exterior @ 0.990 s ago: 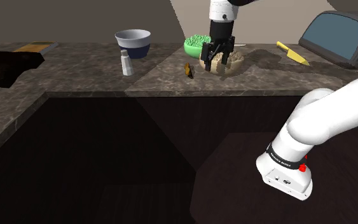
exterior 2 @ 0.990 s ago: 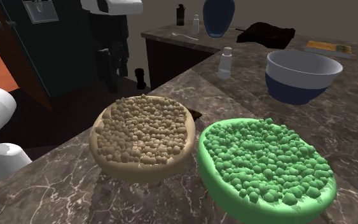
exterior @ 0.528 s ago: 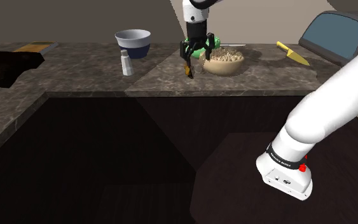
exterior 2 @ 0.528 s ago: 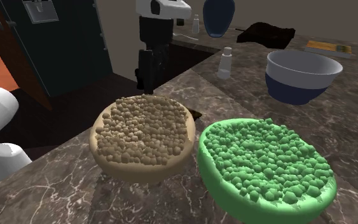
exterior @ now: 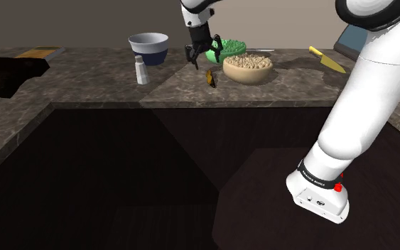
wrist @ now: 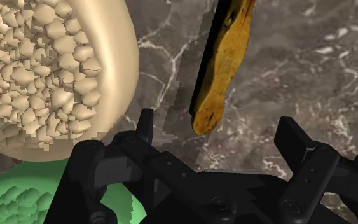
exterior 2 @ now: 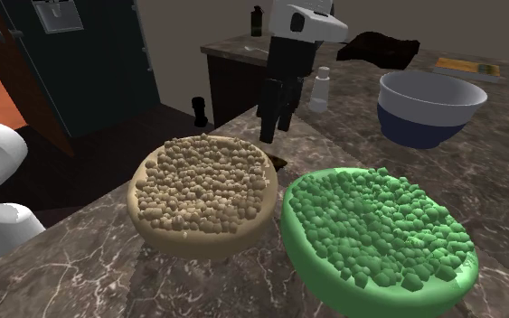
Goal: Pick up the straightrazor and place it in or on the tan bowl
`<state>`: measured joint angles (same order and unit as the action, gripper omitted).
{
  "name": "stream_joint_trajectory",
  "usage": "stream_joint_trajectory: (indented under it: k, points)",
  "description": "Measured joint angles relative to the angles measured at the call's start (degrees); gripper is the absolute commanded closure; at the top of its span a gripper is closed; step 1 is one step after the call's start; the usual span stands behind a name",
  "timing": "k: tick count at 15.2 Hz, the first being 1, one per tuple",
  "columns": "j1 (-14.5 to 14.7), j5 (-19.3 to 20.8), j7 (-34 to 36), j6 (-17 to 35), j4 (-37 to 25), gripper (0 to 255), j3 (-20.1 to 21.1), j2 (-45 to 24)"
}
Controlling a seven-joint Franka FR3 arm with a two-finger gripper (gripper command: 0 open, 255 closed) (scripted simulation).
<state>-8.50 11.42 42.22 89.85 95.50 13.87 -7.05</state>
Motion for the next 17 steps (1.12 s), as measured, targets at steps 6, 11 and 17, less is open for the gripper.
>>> stream_joint_trajectory:
  k: [6,11,17]
  points:
    - [-0.3,0.6,1.3,3.4,3.3,0,-0.4,-0.6]
    - [-0.5,0.7,1.4,5.4,5.5,0,-0.5,-0.4]
    - [-0.5,0.7,1.4,5.5,5.5,255,-0.5,-0.4]
